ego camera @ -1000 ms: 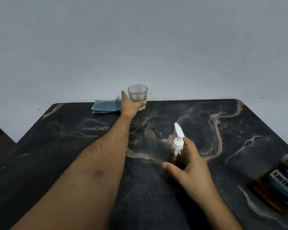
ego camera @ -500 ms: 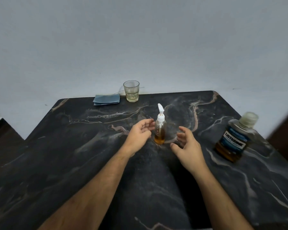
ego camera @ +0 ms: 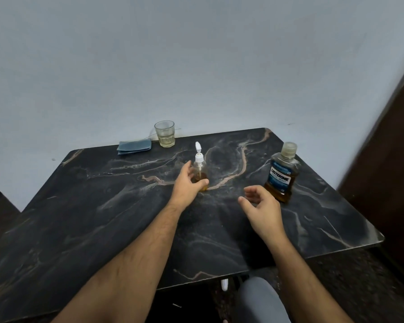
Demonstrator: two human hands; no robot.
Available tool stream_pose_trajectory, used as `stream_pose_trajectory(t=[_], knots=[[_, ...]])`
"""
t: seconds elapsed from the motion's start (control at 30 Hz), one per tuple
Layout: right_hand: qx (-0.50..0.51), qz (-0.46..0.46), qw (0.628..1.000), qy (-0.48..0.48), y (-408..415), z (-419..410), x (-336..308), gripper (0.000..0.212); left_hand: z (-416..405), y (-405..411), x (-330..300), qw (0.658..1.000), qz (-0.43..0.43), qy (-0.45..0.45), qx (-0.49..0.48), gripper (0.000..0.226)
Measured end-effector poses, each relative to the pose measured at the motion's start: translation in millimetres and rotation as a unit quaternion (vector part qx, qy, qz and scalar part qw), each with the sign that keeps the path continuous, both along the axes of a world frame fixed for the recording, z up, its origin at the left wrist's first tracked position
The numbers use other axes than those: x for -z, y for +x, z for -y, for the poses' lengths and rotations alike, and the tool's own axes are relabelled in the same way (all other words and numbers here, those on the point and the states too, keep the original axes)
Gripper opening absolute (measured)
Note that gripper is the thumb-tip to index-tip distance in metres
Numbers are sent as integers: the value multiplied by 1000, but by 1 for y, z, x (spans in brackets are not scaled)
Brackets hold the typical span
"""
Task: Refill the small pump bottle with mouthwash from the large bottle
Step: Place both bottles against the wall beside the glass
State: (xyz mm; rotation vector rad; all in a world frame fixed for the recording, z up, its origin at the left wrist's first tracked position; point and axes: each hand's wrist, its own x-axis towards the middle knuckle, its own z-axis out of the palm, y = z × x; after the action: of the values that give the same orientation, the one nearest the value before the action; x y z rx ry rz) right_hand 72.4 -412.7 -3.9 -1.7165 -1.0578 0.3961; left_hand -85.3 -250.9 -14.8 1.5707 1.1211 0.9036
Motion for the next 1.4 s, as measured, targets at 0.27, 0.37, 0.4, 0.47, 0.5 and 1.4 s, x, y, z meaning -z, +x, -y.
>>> stream_pose_trajectory(t=[0.27,0.37,0.4,0.47,0.5,1.4], knots=[[125,14,990,68,15,12,-5,17,-3,12,7,999,-27,22,-36,47],[205,15,973,106,28,14,-7,25,0,13,11,998,-21,32,-42,40],[227,18,968,109,32,15,-8,26,1,13,11,998,-21,34,-44,37],[262,15,960,102,40,14,-9,32,1,13,12,998,-21,38,-43,35],[269,7,959,90,46,12,-7,40,2,12,11,998,-22,40,-42,35],[10,-67,998,-13,40,-56,3,45,-10,0,2,999,-13,33,-38,44]])
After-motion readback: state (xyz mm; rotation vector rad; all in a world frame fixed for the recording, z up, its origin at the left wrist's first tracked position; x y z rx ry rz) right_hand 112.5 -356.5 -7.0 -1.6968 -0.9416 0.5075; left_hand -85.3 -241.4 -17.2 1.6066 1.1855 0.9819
